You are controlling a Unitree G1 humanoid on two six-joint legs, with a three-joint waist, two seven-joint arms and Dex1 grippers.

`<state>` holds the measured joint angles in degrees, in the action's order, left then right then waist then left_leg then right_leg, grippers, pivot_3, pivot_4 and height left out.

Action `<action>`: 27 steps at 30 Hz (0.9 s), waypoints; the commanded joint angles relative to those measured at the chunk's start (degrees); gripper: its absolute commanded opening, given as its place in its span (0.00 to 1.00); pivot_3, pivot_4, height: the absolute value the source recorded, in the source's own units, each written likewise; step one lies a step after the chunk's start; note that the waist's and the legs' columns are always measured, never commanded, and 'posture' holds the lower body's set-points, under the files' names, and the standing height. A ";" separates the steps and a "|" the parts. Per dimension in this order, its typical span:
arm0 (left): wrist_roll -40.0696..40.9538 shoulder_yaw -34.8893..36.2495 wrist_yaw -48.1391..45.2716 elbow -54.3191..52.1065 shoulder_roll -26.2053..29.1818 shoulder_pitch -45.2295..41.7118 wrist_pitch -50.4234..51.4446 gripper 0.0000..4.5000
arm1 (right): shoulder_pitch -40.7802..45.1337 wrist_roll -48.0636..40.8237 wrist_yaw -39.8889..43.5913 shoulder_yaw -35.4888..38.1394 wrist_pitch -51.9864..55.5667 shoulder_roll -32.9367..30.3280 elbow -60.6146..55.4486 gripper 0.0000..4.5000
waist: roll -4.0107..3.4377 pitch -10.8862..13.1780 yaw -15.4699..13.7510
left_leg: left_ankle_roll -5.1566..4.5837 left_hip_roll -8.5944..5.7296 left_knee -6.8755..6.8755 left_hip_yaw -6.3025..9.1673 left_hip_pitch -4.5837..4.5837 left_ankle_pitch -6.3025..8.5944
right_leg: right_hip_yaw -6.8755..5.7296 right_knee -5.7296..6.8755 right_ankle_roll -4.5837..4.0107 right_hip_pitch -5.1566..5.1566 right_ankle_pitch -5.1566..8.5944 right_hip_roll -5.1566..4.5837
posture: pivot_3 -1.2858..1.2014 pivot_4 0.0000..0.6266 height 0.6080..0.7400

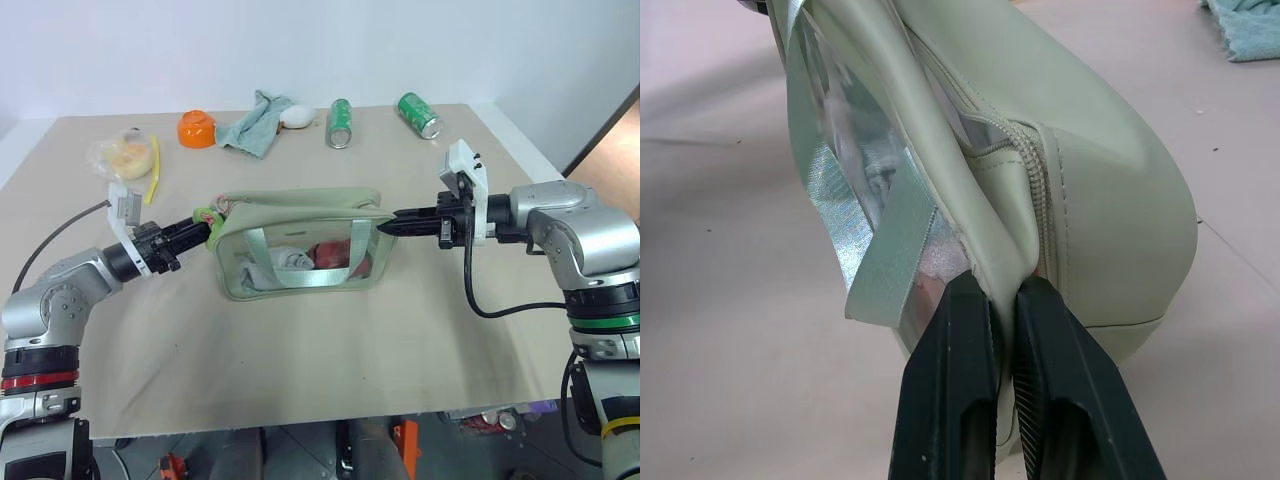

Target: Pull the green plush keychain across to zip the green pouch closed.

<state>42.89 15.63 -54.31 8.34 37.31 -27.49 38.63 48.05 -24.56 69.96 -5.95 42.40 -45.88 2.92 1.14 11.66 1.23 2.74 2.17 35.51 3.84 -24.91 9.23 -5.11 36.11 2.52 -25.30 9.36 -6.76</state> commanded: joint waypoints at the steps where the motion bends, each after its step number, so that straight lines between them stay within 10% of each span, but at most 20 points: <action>1: -0.37 1.79 0.27 -0.99 1.21 -2.84 -1.70 0.14 | 0.10 -0.81 -0.10 1.70 -0.24 -0.23 -1.40 0.05 | 0.00 0.00 -0.02 | 0.00 0.00 0.00 0.00 0.00 0.00 | 0.00 0.00 0.00 0.00 0.00 0.00 | 0.52 0.24 1.00; 14: -2.49 0.68 -1.32 0.93 3.96 -18.83 -5.77 0.14 | 0.46 -0.54 -0.24 1.17 -0.48 0.56 -0.77 0.05 | 0.03 0.02 0.01 | 0.01 -0.01 0.04 0.00 -0.02 -0.01 | 0.02 -0.02 0.28 0.01 -0.18 0.01 | 0.52 0.24 1.00; 27: -21.58 -19.30 -8.08 2.56 -1.87 -27.78 -21.61 0.14 | -0.86 -1.33 -2.02 2.00 0.36 0.82 -2.38 0.05 | 0.03 0.02 -0.01 | 0.04 0.00 0.07 -0.01 -0.03 -0.03 | 0.06 -0.02 0.32 0.01 -0.22 0.05 | 0.52 0.24 1.00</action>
<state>22.80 -3.09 -61.81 11.28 35.60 -53.54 19.64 47.34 -25.22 68.41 -5.64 42.60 -44.97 2.30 1.17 11.68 1.22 2.78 2.17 35.57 3.83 -24.94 9.20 -5.05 36.10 2.84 -25.30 9.14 -6.71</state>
